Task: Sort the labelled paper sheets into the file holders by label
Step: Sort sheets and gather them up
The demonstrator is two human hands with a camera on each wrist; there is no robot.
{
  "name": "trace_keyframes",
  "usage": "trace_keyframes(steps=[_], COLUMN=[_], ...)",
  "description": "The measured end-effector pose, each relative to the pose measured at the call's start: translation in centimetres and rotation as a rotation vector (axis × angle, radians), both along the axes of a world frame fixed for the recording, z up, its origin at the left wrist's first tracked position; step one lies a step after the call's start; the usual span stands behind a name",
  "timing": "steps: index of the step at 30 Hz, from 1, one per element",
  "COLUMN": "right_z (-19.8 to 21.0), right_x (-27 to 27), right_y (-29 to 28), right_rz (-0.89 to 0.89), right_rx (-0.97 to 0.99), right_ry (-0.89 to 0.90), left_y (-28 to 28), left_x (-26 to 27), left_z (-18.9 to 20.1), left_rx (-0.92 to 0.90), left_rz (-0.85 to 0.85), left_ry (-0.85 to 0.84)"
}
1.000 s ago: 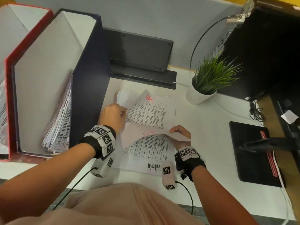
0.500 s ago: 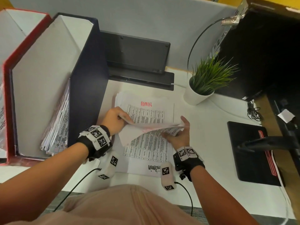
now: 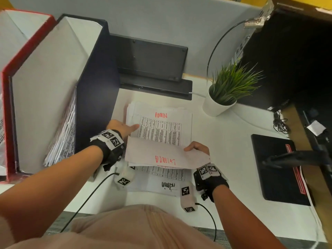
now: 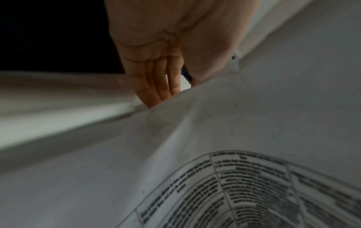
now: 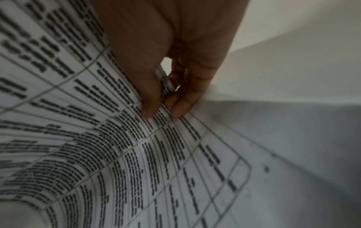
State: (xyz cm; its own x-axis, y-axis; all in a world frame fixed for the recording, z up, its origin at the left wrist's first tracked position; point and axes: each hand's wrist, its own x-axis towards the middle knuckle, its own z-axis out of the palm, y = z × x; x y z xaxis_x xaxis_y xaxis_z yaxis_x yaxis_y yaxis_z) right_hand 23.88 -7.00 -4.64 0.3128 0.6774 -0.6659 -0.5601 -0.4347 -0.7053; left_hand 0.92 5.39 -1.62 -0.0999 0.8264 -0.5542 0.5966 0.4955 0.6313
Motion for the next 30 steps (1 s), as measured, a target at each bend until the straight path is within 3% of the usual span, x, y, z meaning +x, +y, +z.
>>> trace_keyframes(steps=[4, 10, 12, 15, 17, 24, 28, 30], right_z=[-0.3, -0.1, -0.3, -0.7, -1.0, -0.8, -0.5, -0.4], right_x=[-0.1, 0.4, 0.3, -0.5, -0.5, -0.4, -0.7, -0.8], right_y=[0.1, 0.7, 0.5, -0.2, -0.4, -0.5, -0.2, -0.1], right_rz=[-0.009, 0.1, 0.076, 0.033, 0.029, 0.18, 0.081, 0.009], right_rx=[-0.032, -0.122, -0.047, 0.125, 0.153, 0.07, 0.083, 0.191], right_ry=[-0.025, -0.275, -0.288, -0.398, -0.377, -0.674, -0.552, -0.326], left_y=[0.0, -0.8, -1.3, -2.0, -2.4, -2.7, -2.9, -3.0], left_x=[0.4, 0.2, 0.0, -0.1, -0.1, -0.2, -0.7, -0.8], left_z=[-0.2, -0.6, -0.8, -0.9, -1.0, -0.9, -0.6, -0.3], left_rx=[0.022, 0.181, 0.263, 0.435, 0.495, 0.448, 0.373, 0.344], left_rz=[-0.061, -0.147, -0.154, -0.093, -0.092, -0.106, -0.153, -0.14], left_ry=[0.118, 0.112, 0.1, -0.011, -0.123, -0.384, -0.428, -0.441])
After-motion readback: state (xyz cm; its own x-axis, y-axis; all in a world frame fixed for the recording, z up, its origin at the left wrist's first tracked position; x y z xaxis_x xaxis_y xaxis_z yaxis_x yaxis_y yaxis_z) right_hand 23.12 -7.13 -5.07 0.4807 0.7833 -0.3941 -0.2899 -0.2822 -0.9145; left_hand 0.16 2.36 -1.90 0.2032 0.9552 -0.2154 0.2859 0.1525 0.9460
